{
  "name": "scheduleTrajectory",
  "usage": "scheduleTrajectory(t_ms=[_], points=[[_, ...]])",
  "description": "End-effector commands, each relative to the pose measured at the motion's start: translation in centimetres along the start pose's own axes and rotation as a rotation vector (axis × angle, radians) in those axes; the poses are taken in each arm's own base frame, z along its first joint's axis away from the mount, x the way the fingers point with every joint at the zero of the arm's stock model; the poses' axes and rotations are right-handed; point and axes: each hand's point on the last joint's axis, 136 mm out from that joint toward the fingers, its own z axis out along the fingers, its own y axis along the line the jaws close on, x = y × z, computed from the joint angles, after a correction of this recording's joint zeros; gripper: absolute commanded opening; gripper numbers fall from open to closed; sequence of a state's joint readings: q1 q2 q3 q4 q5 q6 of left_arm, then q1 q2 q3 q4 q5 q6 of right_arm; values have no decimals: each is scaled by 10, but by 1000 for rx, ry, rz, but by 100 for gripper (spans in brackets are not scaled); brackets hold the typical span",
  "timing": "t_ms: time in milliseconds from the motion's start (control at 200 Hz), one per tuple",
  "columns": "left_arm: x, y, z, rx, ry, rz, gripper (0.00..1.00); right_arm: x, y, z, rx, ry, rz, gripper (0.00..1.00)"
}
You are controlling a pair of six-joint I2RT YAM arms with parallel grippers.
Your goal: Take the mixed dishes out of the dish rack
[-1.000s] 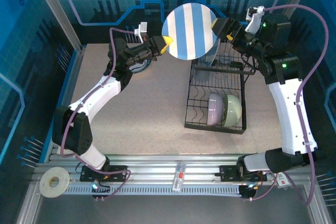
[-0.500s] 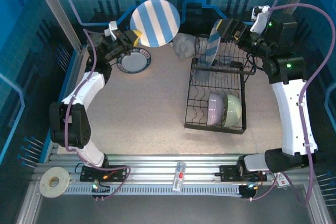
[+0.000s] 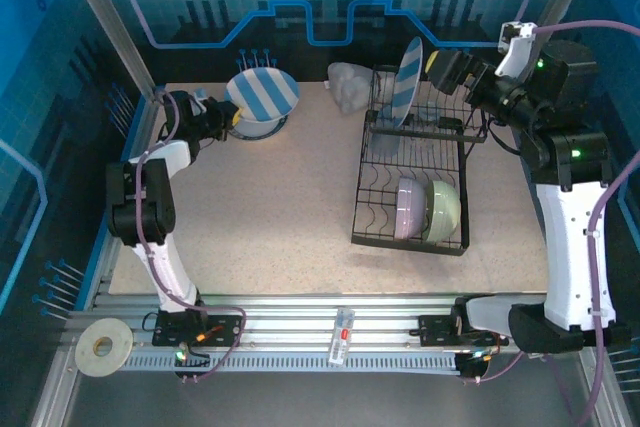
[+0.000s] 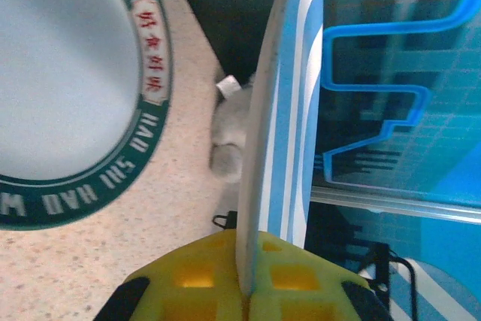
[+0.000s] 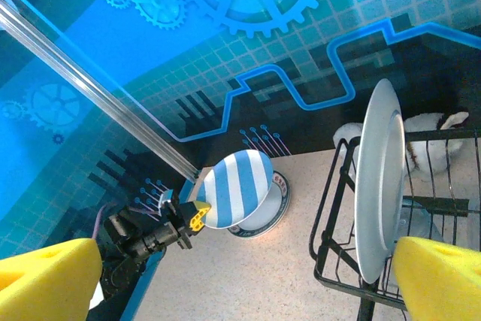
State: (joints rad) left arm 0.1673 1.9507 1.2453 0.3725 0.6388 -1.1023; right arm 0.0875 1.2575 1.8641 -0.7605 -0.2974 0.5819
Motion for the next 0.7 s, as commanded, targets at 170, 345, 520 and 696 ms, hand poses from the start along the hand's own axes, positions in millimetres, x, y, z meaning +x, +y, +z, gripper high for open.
scheduleTrajectory(t_ms=[170,345,520,696], points=[[-29,20,6,-64,-15,60,0,11,-10,10,2,53,21,100],[-36,37,9,-103,-10,49,0,12,-6,12,-17,57,32,100],[-42,51,16,-125,-4,29,0,13,-5,12,-13,56,33,100],[-46,60,25,-134,7,15,0,13,-5,11,-7,57,39,100]])
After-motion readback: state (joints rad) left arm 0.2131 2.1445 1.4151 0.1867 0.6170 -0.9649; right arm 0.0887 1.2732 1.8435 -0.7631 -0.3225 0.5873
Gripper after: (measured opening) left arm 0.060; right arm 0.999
